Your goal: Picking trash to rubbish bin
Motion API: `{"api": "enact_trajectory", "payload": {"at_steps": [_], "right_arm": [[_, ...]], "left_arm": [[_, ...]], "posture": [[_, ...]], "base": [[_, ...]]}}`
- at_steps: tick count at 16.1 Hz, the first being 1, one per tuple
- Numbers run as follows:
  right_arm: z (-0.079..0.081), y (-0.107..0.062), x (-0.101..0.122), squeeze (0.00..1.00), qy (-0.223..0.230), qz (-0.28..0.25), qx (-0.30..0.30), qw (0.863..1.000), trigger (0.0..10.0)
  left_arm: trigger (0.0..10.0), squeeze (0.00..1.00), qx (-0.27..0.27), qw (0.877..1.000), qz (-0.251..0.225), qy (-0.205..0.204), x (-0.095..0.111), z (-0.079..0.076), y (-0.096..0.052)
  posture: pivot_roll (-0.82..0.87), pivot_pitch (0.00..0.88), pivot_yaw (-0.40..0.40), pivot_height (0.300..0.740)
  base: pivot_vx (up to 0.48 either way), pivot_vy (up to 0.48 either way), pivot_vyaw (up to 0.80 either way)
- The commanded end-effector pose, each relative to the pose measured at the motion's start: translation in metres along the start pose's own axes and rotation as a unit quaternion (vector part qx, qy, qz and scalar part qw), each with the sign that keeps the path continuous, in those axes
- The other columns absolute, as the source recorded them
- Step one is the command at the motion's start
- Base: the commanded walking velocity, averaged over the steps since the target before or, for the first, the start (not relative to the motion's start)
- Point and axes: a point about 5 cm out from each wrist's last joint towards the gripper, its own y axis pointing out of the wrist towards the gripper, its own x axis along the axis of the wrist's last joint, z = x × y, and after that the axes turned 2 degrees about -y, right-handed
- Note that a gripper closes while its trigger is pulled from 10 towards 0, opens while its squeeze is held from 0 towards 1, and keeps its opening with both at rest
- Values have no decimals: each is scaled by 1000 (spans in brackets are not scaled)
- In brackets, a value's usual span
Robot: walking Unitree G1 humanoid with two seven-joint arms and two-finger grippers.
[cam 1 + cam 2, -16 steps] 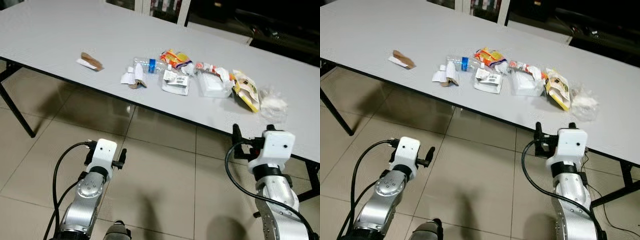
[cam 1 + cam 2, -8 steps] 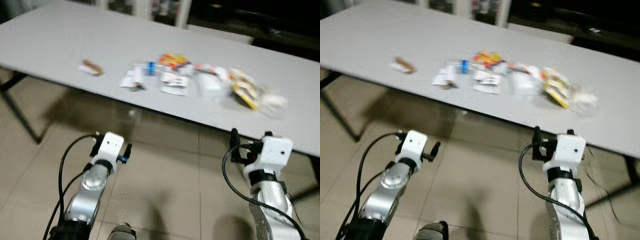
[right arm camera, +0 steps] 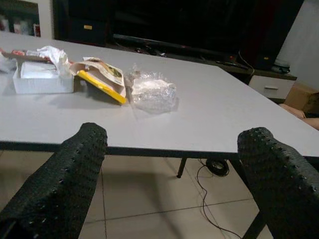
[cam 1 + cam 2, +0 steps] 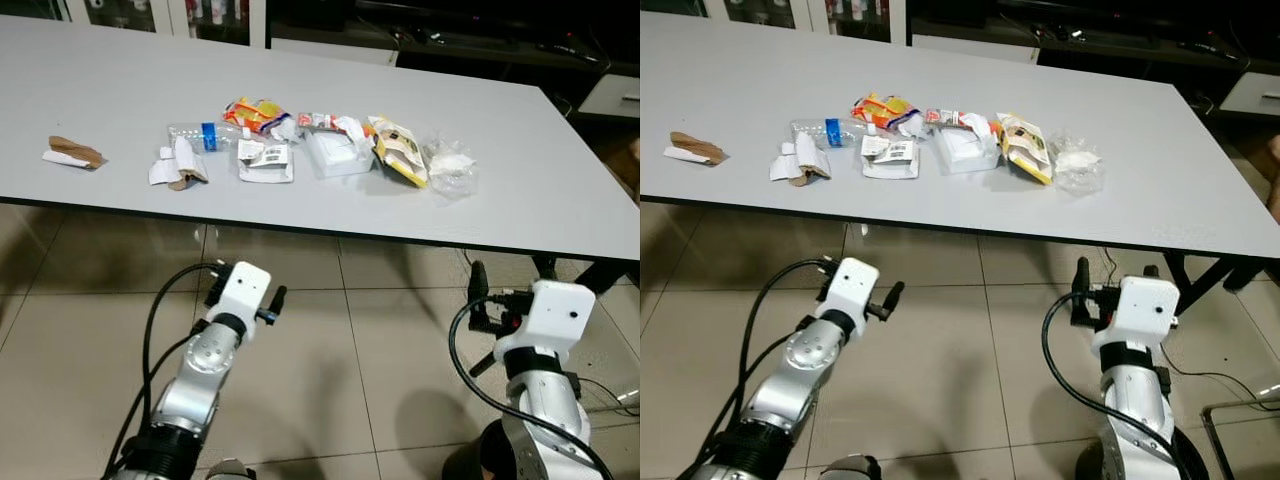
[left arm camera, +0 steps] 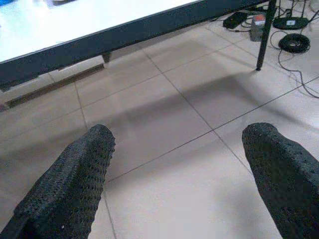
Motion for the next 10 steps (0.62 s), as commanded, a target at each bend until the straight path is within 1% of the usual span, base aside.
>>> {"api": "enact_trajectory", "payload": {"at_steps": [1, 2, 3, 4, 5, 6, 7, 8, 9, 10], "right_arm": [[-3, -1, 7, 0, -4, -11, -4, 1000, 10000], [-4, -1, 10, 0, -6, -14, 7, 1000, 10000], [-6, 0, 9, 0, -9, -12, 8, 1000, 10000], [-14, 0, 7, 0, -6, -8, -7, 1000, 10000], [-17, 0, 9, 0, -3, -10, -12, 1000, 10000], [-18, -1, 9, 0, -10, -14, -11, 1000, 10000], [-19, -3, 4, 0, -15, -8, -19, 1000, 10000], [-17, -3, 3, 0, -6, -7, -30, 1000, 10000], [-15, -3, 5, 0, -4, -10, -28, 1000, 10000], [-5, 1, 5, 0, 7, -12, -19, 1000, 10000]], "left_arm": [[10000, 0, -1, 1000, -5, 4, 0, -1, -2], [10000, 0, 1, 1000, -6, 2, 0, 2, -4], [10000, 0, 5, 1000, -5, 3, 0, 2, -4], [10000, 0, 14, 1000, -3, 0, 0, 4, -4], [10000, 0, 13, 1000, -9, 3, 3, 4, -4], [10000, 0, 10, 1000, -17, 9, 6, 3, -3], [10000, 0, 9, 1000, -14, 22, 5, 4, -2], [10000, 0, 34, 999, -10, 21, 6, 13, -1], [10000, 0, 40, 999, -21, 29, 11, 17, -1], [10000, 0, 64, 997, -35, 40, 15, 29, 0]], "posture": [[250, 76, -130, 740], [258, 98, -129, 740], [260, 102, -127, 740], [258, 109, -119, 740], [251, 101, -105, 740], [236, 103, -88, 740], [233, 88, -79, 740], [227, 89, -70, 740], [230, 68, -76, 740], [236, 66, -78, 740]], "base": [[0, 0, 0], [0, 0, 0], [0, 0, 0], [0, 0, 0], [0, 0, 0], [0, 0, 0], [0, 0, 0], [0, 0, 0], [0, 0, 0], [0, 0, 0]]}}
